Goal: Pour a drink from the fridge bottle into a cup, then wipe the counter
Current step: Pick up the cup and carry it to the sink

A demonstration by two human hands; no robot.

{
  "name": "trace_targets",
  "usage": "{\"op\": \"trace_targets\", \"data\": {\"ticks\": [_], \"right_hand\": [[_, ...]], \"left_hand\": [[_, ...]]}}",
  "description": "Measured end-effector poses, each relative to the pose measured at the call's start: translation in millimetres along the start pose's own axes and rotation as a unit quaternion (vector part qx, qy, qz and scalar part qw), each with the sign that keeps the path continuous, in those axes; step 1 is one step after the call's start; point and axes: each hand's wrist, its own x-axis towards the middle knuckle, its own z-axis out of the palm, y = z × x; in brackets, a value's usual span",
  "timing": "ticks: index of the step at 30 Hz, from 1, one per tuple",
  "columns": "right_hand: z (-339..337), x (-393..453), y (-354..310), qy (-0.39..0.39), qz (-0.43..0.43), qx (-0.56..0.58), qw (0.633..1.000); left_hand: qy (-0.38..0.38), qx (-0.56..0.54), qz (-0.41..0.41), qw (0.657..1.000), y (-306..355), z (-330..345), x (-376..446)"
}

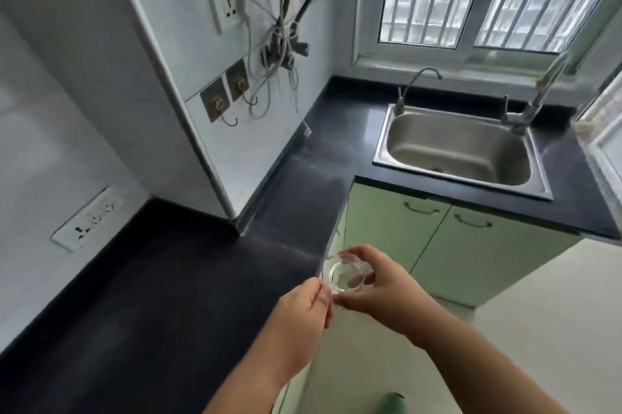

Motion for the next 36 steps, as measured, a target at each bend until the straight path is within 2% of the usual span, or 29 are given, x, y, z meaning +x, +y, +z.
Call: {"op": "trace_targets", "data": {"ticks": [8, 15, 26, 36], "right_hand": [[-97, 52, 30, 0.029, -0.004, 0.006, 1.0], [-162, 116, 34, 0.032, -0.023, -0.027, 0.999], [-210, 249, 21, 0.058, -0.02, -0.003, 0.998], [-247, 410, 12, 0.079, -0.038, -0.007, 0.996]], "left_hand": [[-0.027, 0.037, 0.019, 0.999, 78, 40, 80], [-0.024, 0.018, 0.02, 0.999, 123, 58, 150], [-0.037, 0.037, 0.04, 0.998, 167, 34, 290], [0.006, 0.073, 0.041, 0.996, 198, 9, 447]]}}
